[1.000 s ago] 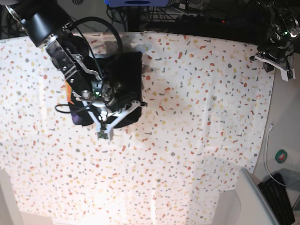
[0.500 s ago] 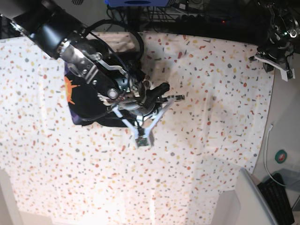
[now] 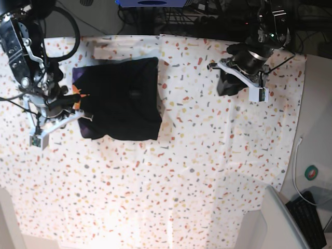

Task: Layout the t-shirt on the table in an organized manner, then fold the t-shirt properly
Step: 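Press the folded bundle flat with the right gripper, then grasp the bundle with the left gripper and flip it over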

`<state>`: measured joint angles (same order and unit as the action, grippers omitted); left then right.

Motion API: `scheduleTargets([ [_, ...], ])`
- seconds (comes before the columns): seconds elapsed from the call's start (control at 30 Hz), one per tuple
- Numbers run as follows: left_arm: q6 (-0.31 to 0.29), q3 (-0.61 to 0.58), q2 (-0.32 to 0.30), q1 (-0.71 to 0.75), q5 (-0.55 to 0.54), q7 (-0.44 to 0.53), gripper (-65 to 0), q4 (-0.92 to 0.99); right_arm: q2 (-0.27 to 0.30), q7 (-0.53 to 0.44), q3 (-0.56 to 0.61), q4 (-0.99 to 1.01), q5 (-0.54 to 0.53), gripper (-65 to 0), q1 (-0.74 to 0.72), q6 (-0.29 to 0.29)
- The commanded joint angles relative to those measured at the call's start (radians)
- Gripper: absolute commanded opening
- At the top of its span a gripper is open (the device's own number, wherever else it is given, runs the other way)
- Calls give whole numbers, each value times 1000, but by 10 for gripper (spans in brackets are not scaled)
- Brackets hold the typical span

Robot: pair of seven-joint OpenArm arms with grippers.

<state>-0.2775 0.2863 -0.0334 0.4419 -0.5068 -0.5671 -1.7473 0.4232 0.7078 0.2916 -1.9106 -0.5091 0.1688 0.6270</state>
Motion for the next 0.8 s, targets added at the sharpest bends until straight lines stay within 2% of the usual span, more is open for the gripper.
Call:
scheduleTargets([
  [0.0, 5, -8, -10, -15, -66, 17, -293, 7, -1, -15, -33, -14, -4, -650, 11, -29],
  [0.03, 5, -38, -20, -25, -128, 17, -199, 34, -1, -17, -65, -13, -3, -650, 28, -49],
  [0.1, 5, -111, -59, -50, -212, 17, -82, 73, -2, -17, -116, -8, -3, -650, 53, -86],
  [0.17, 5, -189, -76, -82, -261, 22, -25, 111, -2, -17, -168, 10, -3, -650, 70, -131],
  [0.27, 5, -273, -73, -134, -276, 23, -41, 174, -2, -17, -240, 52, -3, -650, 90, -178],
  [0.5, 5, -330, -29, -211, -275, 23, -49, 280, -4, -18, -305, 130, -3, -650, 94, -282],
  [0.77, 5, -422, -3, -308, -275, 32, -49, 407, -2, -89, -303, 139, -3, -650, 116, -289],
])
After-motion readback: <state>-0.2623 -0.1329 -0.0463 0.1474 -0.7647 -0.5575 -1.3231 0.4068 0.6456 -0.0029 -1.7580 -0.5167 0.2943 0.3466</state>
